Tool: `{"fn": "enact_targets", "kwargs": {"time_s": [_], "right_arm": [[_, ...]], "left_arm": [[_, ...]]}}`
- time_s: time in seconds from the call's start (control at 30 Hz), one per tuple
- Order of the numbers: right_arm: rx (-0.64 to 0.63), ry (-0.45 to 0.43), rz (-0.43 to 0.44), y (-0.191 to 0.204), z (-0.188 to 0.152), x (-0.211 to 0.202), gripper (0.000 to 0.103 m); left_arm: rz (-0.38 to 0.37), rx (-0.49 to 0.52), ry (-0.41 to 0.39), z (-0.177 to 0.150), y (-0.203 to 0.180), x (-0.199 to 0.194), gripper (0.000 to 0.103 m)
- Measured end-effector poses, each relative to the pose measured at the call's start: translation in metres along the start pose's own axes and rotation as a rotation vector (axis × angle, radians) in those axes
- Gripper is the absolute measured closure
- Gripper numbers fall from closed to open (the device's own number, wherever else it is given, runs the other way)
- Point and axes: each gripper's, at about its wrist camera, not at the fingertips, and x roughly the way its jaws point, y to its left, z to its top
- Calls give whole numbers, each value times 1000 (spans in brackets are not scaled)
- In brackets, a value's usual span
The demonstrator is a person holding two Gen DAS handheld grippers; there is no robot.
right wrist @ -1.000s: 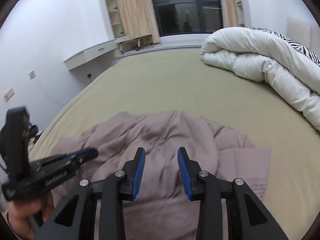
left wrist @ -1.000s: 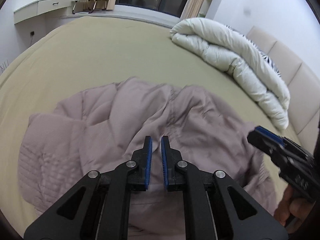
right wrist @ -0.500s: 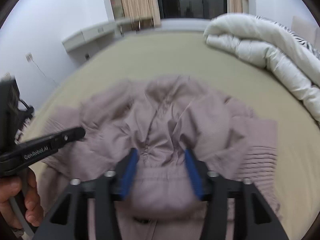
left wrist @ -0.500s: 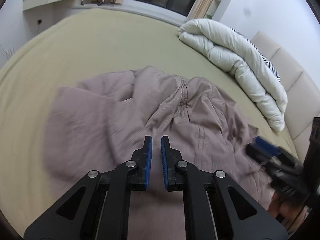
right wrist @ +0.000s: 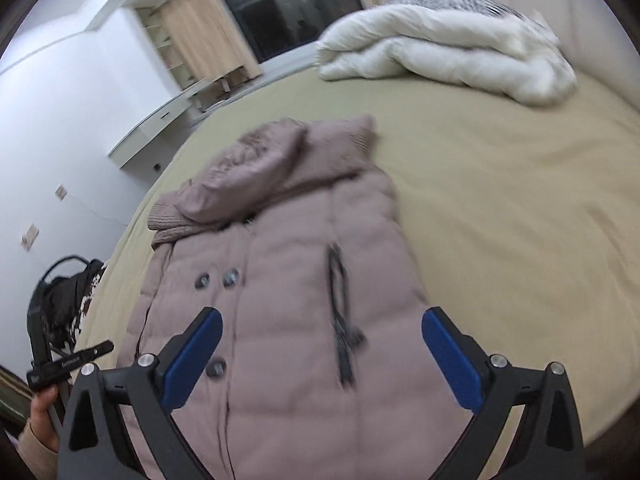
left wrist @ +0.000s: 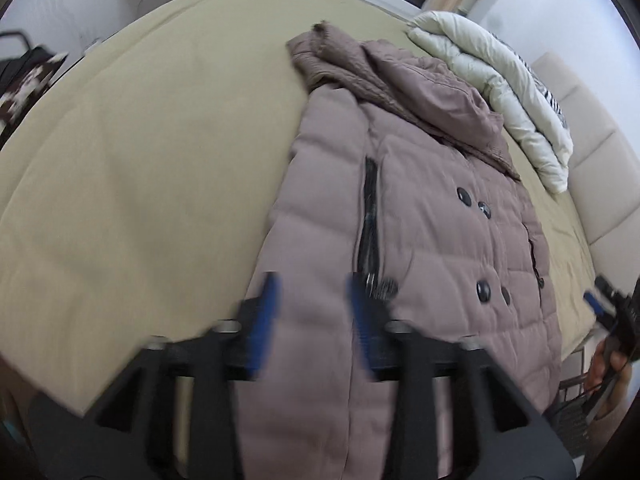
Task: Fold large clothes
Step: 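Lay the coat flat lengthwise and release both tools, then grasp the coat hem with both tools and fold it up toward the collar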
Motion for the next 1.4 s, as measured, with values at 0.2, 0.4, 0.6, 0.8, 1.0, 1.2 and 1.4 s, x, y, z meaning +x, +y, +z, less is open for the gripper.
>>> {"fn": "enact_targets", "kwargs": {"time_s": [0.2,0.4,0.6,0.8,1.0,1.2,1.4], "right_arm": [[73,41,-42,-38,-53,-33,0],[115,116,-44,-60,-77,-36,0],[170,169,-67,-84,-87,-34,0],[172,298,65,-85,-96,-9,8],[150,407,128,-85,-107,22,38],[227,405,229,-97,-106,26,53],[231,374,293,-91,-106,17,72]], "left_arm": [[-18,-48,-5,-60,21,-43,26],[0,-17,85,-70,28,-37,26],[-47,-7,165,-77,36,-23,26],[-92,-61,210,-91,48,-12,26],[-107,-22,224,-96,48,-12,26],[-146,-57,240,-96,51,-5,26],[-194,-69,275,-98,45,0,46]]}}
